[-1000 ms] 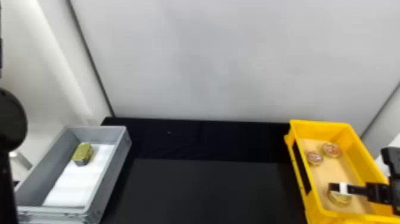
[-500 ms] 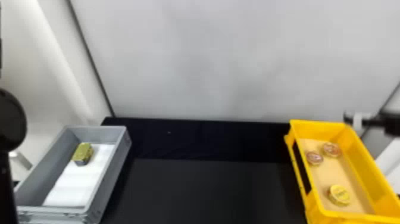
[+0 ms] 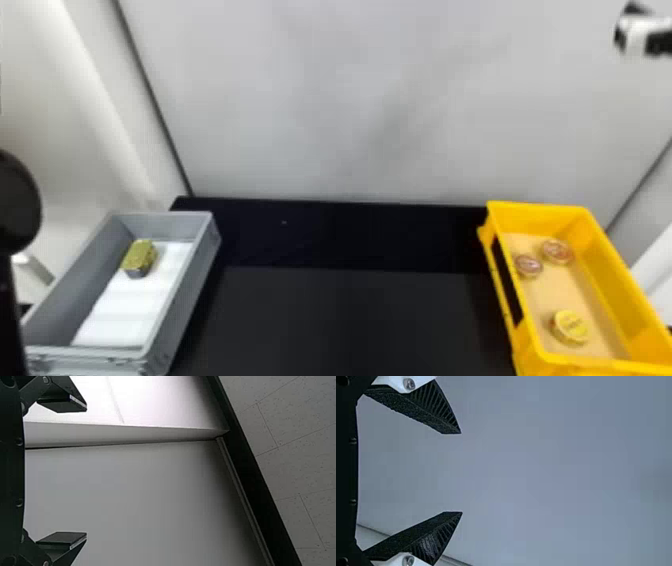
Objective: Pick up the round yellow can and place it in the yellow rectangular box
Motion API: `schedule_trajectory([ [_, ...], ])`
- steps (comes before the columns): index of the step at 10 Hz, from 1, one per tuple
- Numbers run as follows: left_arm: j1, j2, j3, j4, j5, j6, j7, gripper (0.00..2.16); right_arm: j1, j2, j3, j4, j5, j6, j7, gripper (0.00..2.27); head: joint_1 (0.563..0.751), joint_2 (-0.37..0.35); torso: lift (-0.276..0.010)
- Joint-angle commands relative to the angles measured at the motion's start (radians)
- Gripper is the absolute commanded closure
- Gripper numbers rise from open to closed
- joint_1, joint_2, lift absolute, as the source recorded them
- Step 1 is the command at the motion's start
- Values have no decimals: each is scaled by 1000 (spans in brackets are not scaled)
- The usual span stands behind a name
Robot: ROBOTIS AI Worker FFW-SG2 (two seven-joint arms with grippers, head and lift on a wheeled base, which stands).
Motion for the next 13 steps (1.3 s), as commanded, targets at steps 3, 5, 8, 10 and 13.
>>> schedule_trajectory([
  [3,20,7,17,0,-1,-9,0,140,-85,-2,82,-103,-49,-276,-254,67,663,54,-3],
  [5,29,10,23,0,-2,-14,2,140,-149,-23,131,-106,-78,-356,-294,67,663,54,-3],
  [8,35,10,27,3,-1,-28,3,140,-211,-55,188,-91,-89,-459,-353,62,663,54,-3],
  [10,35,10,29,3,-1,-29,3,140,-220,-54,192,-94,-69,-480,-345,25,663,54,-3],
  [13,37,10,27,5,-1,-29,3,140,-238,-51,201,-91,-65,-491,-353,25,663,54,-3],
])
